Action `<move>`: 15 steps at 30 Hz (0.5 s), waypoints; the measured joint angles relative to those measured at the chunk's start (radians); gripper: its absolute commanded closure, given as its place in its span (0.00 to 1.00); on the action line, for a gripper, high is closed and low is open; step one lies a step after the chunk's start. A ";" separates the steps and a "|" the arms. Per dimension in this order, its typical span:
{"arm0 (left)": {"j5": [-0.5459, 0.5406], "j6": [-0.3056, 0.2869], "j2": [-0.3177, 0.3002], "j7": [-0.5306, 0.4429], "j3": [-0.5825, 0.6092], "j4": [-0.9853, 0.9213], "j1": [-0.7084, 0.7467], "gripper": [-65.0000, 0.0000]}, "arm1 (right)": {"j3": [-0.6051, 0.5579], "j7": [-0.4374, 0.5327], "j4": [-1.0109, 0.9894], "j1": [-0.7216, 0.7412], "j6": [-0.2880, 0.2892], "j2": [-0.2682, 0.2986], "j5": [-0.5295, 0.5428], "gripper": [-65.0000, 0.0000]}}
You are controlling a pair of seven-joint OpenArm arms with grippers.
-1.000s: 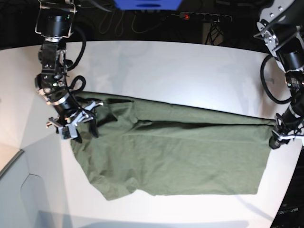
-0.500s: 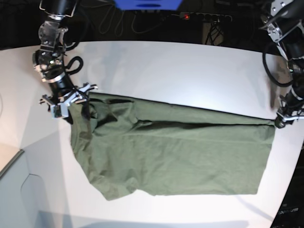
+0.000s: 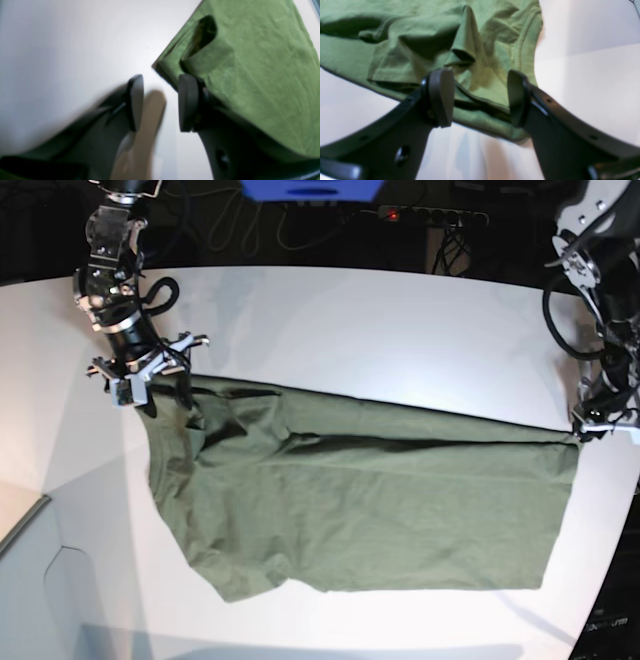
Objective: Layout the t-shirt on the table in an organized manner, then fold the t-shirt properly
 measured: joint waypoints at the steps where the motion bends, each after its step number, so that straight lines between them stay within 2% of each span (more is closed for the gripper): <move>1: -0.001 0.000 0.001 -0.009 0.000 -0.010 -0.005 0.65 | 0.000 0.000 0.000 0.002 0.000 0.000 0.000 0.48; 4: -0.001 -0.003 0.003 -0.046 0.000 -0.024 -0.010 0.65 | 0.000 -0.001 0.012 -0.003 0.000 0.000 -0.001 0.48; 15: 0.005 -0.002 0.042 -0.054 0.001 -0.028 -0.021 0.65 | 0.016 0.000 0.043 -0.047 0.000 0.000 -0.004 0.48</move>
